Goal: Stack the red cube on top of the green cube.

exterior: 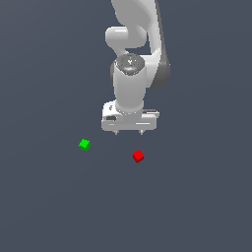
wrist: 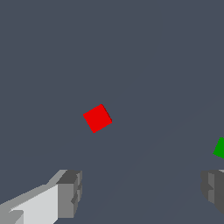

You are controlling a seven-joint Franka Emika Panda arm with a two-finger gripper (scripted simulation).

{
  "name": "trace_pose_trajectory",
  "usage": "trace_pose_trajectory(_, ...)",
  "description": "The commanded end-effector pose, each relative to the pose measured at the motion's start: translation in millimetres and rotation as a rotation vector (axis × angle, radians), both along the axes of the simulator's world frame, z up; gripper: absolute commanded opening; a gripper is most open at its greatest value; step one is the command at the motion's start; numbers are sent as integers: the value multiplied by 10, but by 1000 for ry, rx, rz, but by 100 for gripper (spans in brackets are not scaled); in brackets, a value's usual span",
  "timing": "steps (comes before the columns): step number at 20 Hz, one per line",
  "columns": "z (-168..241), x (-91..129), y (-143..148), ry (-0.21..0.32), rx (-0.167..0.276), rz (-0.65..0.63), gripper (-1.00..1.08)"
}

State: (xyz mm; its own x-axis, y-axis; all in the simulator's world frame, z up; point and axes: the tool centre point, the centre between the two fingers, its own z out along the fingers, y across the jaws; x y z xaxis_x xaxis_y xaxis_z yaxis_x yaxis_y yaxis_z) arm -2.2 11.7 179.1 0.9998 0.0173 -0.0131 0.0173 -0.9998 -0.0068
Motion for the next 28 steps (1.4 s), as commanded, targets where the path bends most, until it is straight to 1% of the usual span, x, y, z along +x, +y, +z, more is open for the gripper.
trace_pose_trajectory(1,0,0,0,0,0,0,100)
trace_pose_trajectory(7,-62,23,22,-1,0,29,100)
trace_pose_trajectory(12,-211,77,78,-3,0,100,100)
trace_pose_trajectory(16,-399,140,154,-5,0,189,100)
trace_pose_trajectory(23,-803,254,338,-11,0,382,100)
trace_pose_trajectory(28,-1002,298,437,-14,-1,478,100)
